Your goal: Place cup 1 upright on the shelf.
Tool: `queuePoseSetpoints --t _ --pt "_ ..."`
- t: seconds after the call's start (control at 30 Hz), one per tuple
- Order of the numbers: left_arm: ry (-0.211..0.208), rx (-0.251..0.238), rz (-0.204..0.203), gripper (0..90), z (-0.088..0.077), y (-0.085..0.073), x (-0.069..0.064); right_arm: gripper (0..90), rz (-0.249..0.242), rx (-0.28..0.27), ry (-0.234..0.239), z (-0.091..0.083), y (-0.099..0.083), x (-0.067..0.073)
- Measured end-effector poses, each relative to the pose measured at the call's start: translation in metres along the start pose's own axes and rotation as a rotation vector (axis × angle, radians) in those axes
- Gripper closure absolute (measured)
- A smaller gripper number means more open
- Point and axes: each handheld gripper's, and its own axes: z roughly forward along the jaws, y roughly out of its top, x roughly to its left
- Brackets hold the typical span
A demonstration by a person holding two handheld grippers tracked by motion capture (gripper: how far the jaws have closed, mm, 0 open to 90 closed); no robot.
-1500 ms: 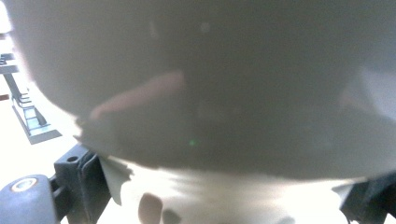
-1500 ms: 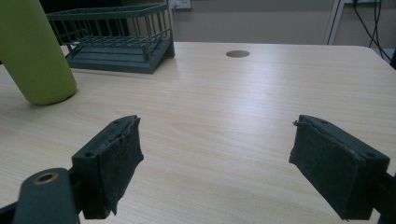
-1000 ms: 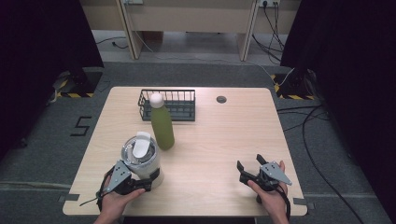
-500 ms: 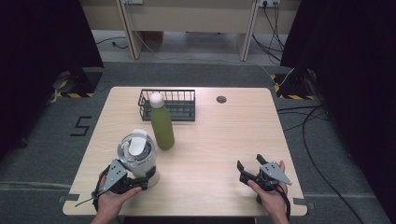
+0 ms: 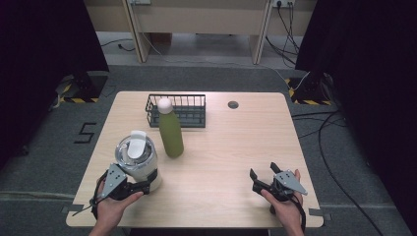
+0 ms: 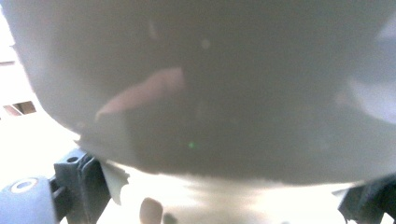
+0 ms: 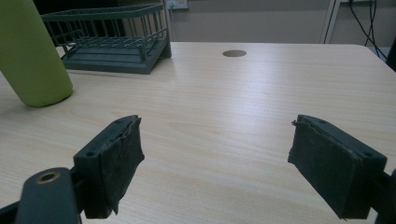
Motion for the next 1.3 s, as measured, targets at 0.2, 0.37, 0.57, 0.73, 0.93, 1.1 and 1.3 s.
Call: queuePoseSetpoints --t 0.2,0.37,0.57,0.73,0.93,1.1,1.3 --pt "0.026 -0.015 0.01 9.4 0.002 0.008 0.007 16.7 -0.001 -0.001 -0.004 -0.001 0.0 -0.001" --pt "0.043 -0.025 0.007 9.3 0.005 0.014 0.013 16.8 0.0 0.0 -0.005 0.0 0.0 -0.001" --pt "0.058 -0.032 0.001 9.4 0.009 0.018 0.02 16.8 -0.001 -0.003 -0.006 0.0 0.0 -0.001" --pt "0.065 -0.038 0.003 9.4 0.013 0.021 0.023 17.0 -0.002 -0.004 -0.008 0.0 0.001 -0.001" --pt "0.078 -0.043 -0.007 9.4 0.018 0.025 0.029 17.1 -0.001 -0.003 -0.006 -0.001 0.001 -0.002" --pt "0.089 -0.05 -0.01 9.4 0.021 0.028 0.035 17.1 -0.001 -0.002 -0.009 0.0 0.001 -0.002" --pt "0.095 -0.057 -0.022 9.4 0.025 0.032 0.041 17.2 -0.004 -0.003 -0.014 -0.001 0.001 -0.003"
